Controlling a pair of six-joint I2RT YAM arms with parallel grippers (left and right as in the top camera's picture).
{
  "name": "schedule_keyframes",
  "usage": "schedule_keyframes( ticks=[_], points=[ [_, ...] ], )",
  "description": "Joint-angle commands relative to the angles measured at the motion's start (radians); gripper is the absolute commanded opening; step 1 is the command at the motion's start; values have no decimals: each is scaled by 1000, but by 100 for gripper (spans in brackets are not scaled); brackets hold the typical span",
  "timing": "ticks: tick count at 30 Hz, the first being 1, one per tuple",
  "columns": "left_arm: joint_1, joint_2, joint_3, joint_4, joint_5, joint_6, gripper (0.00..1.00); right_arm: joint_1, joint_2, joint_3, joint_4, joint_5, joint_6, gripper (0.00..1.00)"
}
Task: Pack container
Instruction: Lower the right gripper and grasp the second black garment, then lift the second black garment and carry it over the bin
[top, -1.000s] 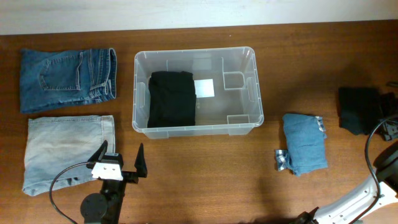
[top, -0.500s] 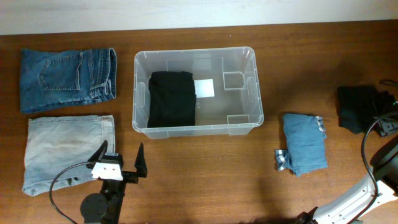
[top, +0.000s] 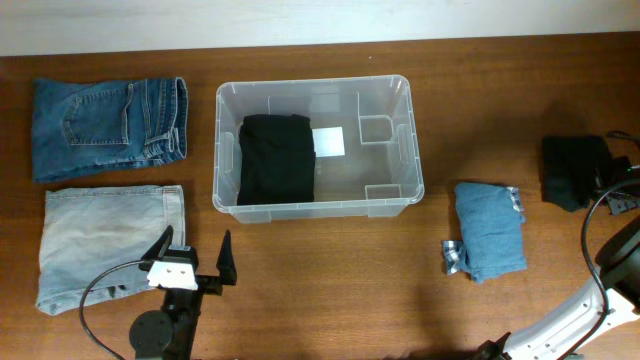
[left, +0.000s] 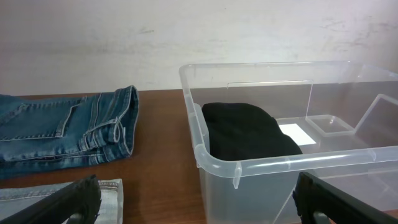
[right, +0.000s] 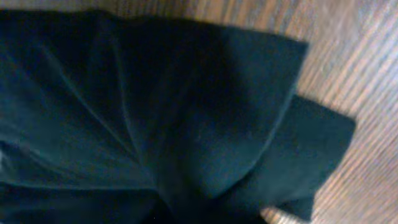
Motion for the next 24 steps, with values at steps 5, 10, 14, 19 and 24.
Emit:
schedule_keyframes(
  ticks=[5, 10, 14, 19, 24],
  points=[
    [6, -8, -6, -2, -3, 15, 100, 10, 51, -12, -6, -34, -12, 4],
    [6, -8, -6, -2, -4, 15, 99, 5, 28, 68, -1, -336, -117, 4],
    [6, -8, -6, -2, -4, 15, 99, -8, 11, 121, 12, -655, -117, 4],
    [6, -8, -6, -2, -4, 15, 99, -8, -30, 165, 21, -957, -118, 4],
    [6, -8, -6, -2, -4, 15, 99, 19, -121, 166, 29, -1147, -144, 4]
  ],
)
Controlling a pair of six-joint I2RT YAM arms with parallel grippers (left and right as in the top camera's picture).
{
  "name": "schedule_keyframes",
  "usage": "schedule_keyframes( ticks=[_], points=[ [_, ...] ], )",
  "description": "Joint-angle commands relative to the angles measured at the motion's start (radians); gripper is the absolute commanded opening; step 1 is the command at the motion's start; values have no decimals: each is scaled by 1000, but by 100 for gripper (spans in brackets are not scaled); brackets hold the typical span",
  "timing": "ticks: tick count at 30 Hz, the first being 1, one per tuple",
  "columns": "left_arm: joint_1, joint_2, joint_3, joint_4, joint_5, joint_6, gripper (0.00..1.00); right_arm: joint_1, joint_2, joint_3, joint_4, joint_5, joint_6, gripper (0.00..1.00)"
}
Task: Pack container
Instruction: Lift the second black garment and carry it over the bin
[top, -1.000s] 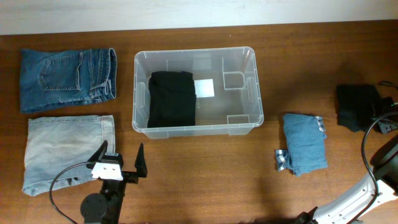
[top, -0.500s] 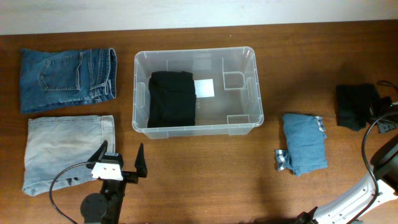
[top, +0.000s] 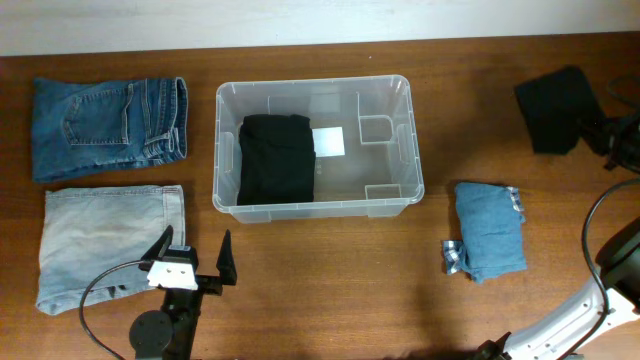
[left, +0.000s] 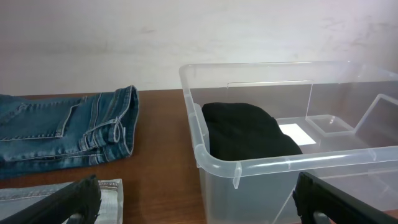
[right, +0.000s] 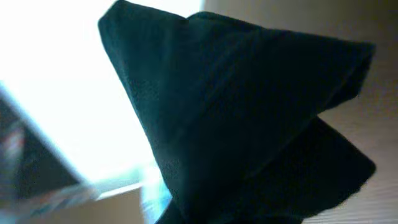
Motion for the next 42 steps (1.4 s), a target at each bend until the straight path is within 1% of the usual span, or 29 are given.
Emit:
schedule_keyframes(
  ticks=[1, 5, 7, 9, 13, 16, 19, 22, 25, 30, 33, 38, 42],
  points=[
    [6, -8, -6, -2, -4, 15, 100, 35, -149, 23, 5, -293, -41, 4],
    [6, -8, -6, -2, -3, 15, 99, 107, -267, 23, 4, -329, -46, 4],
    [6, -8, -6, -2, -3, 15, 99, 160, -324, 23, 3, -328, -71, 4],
    [6, -8, -6, -1, -3, 15, 99, 233, -381, 23, 1, -322, -93, 4],
    [6, -8, -6, -2, -4, 15, 99, 409, -443, 23, -11, -237, -117, 4],
    [6, -8, -6, -2, -3, 15, 99, 548, -443, 23, -65, -107, -157, 4],
    [6, -8, -6, -2, -3, 15, 99, 693, -430, 23, -159, 129, -232, 4],
    [6, -8, -6, -2, -4, 15, 99, 819, -419, 23, -230, 309, -303, 4],
    [6, -8, -6, -2, -4, 15, 99, 916, -413, 23, -265, 488, -307, 4],
    [6, -8, -6, -2, -3, 15, 99, 1038, -387, 18, -272, 605, -306, 4],
    [6, -8, -6, -2, -4, 15, 99, 1074, -354, 18, -281, 656, -306, 4],
    [6, -8, -6, -2, -4, 15, 100, 1087, -235, 18, -277, 603, -306, 4],
    [6, -8, -6, -2, -4, 15, 100, 1087, -154, 18, -273, 597, -307, 4]
  ],
)
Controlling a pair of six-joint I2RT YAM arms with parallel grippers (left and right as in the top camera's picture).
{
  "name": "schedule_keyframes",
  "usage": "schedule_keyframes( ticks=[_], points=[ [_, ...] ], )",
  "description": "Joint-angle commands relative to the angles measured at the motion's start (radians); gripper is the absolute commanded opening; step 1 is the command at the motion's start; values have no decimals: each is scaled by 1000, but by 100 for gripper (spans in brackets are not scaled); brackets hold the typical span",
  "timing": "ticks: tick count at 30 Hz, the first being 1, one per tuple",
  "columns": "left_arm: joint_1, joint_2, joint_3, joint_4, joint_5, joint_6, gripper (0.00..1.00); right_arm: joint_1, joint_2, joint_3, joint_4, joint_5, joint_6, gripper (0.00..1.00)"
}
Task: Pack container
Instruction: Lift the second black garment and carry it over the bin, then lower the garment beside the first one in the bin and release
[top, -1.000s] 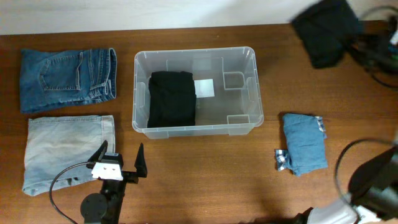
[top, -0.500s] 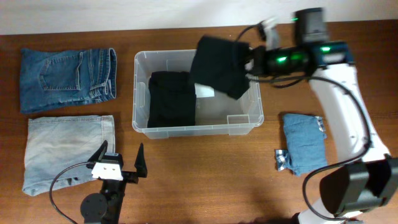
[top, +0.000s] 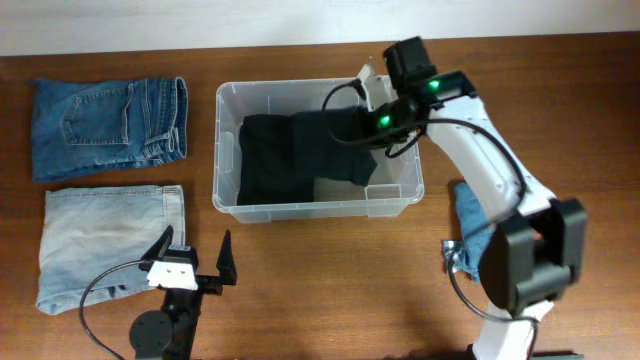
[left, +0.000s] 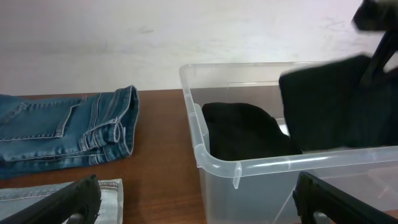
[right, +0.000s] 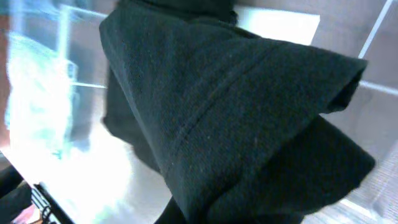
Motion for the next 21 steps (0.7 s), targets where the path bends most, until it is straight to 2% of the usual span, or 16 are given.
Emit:
schedule_keyframes(
  ticks=[1, 7, 9, 10, 11, 13, 14, 16, 21],
  points=[
    [6, -8, -6, -2, -4, 15, 99, 5, 64, -2, 13, -13, -15, 4],
    [6, -8, -6, -2, -4, 15, 99, 4, 141, -2, 38, -14, -14, 4],
    [6, -8, -6, -2, -3, 15, 99, 4, 156, -2, 38, -9, -14, 8],
    [6, -8, -6, -2, -3, 15, 100, 4, 165, -2, 38, 0, -14, 13],
    [6, -8, -6, -2, -3, 15, 99, 5, 166, -2, 38, 13, -14, 22],
    [6, -8, -6, -2, -3, 15, 100, 5, 169, -2, 37, 72, -14, 56],
    [6, -8, -6, -2, -4, 15, 99, 5, 169, -2, 36, 104, -14, 62],
    [6, -8, -6, -2, -4, 15, 100, 5, 169, -2, 34, 170, -14, 71],
    [6, -8, -6, -2, -4, 15, 99, 5, 168, 5, 31, 278, -18, 76]
  ],
)
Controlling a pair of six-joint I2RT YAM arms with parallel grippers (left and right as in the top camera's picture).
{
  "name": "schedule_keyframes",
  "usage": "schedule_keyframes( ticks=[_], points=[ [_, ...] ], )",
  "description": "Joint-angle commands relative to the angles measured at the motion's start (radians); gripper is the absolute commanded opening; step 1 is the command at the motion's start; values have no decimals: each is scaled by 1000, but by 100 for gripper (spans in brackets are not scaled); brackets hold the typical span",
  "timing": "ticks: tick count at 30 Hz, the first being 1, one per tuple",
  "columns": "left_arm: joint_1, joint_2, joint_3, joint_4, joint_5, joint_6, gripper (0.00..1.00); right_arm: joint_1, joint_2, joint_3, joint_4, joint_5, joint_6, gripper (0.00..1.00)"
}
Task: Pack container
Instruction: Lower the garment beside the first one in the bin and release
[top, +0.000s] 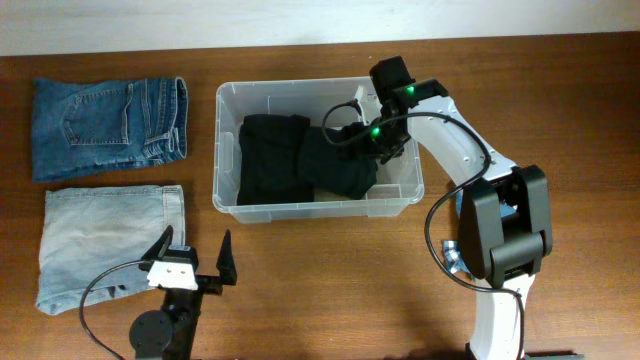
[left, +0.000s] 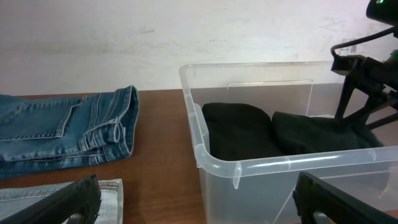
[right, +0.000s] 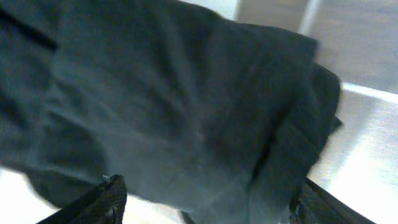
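The clear plastic container (top: 218, 150) stands at the table's middle back. One folded black garment (top: 268, 155) lies in its left half. A second black garment (top: 340, 165) (right: 174, 112) lies crumpled beside it in the right half. My right gripper (top: 362, 140) (right: 211, 199) hangs inside the container just over this second garment, open, with a finger on each side of it. My left gripper (top: 195, 258) (left: 196, 199) stands open near the front left, facing the container (left: 236, 165), and holds nothing.
Dark blue jeans (top: 105, 125) (left: 62, 127) lie folded at the back left, with pale jeans (top: 105, 240) in front of them. A folded blue garment (top: 490, 230) rests to the right of the container. Small moulded compartments (top: 375, 128) sit in the container's right side.
My right gripper held the second black garment raised over the container's right half. It has now let go, and the garment lies inside next to the first one.
My right gripper was down on a black garment at the table's far right edge. It then held the garment lifted at the back right, later over the container. Now the garment lies in the container and the gripper is open. The left arm stayed still.
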Motion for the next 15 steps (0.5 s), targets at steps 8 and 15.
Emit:
schedule_keyframes(
  ticks=[8, 15],
  points=[
    [6, -8, -6, -2, -4, 15, 99, 5, -8, 127, -41, 94, -21, 77],
    [6, -8, -6, -2, -4, 15, 100, 20, -8, 251, -116, -100, -22, 58]
  ],
)
